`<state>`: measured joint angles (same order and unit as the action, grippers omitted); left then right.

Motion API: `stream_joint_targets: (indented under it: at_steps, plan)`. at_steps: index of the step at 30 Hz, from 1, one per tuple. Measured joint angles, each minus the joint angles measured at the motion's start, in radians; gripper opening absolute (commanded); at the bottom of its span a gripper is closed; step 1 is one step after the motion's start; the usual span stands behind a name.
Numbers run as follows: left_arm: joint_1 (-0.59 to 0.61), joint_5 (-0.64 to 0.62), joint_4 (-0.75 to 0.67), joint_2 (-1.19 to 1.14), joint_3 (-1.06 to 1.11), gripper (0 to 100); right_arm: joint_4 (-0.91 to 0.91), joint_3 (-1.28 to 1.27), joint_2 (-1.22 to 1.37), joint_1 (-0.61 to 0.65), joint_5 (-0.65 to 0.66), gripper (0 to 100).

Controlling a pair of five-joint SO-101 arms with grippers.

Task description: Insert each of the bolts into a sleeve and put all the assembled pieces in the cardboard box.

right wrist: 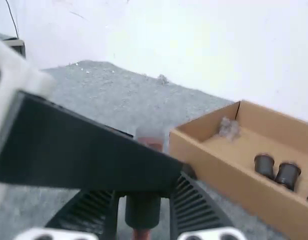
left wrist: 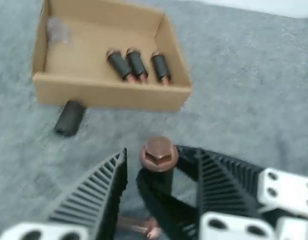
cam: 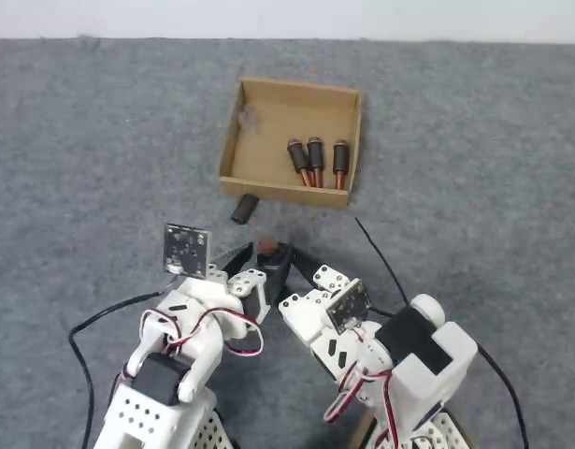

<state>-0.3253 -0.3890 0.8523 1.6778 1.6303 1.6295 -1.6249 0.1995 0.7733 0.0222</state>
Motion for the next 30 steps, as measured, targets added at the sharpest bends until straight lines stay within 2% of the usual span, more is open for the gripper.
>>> stream_joint_targets:
  at_steps: [16,20,25,27,30]
  plan:
    - [0.012,0.012,0.029,-0.012,-0.031,28,0.000,0.000,0.000,-0.009,0.000,0.7]
    - [0.017,-0.055,0.029,-0.012,-0.063,28,0.000,0.000,0.000,-0.017,0.000,0.7]
    - [0.083,-0.109,0.031,-0.012,-0.084,28,0.002,0.000,0.000,-0.034,0.000,0.7]
    - [0.103,-0.129,0.031,-0.012,-0.098,26,0.002,0.000,0.000,-0.034,0.000,0.7]
    - [0.133,-0.140,0.031,-0.012,-0.103,17,0.002,0.000,0.000,-0.034,0.000,0.7]
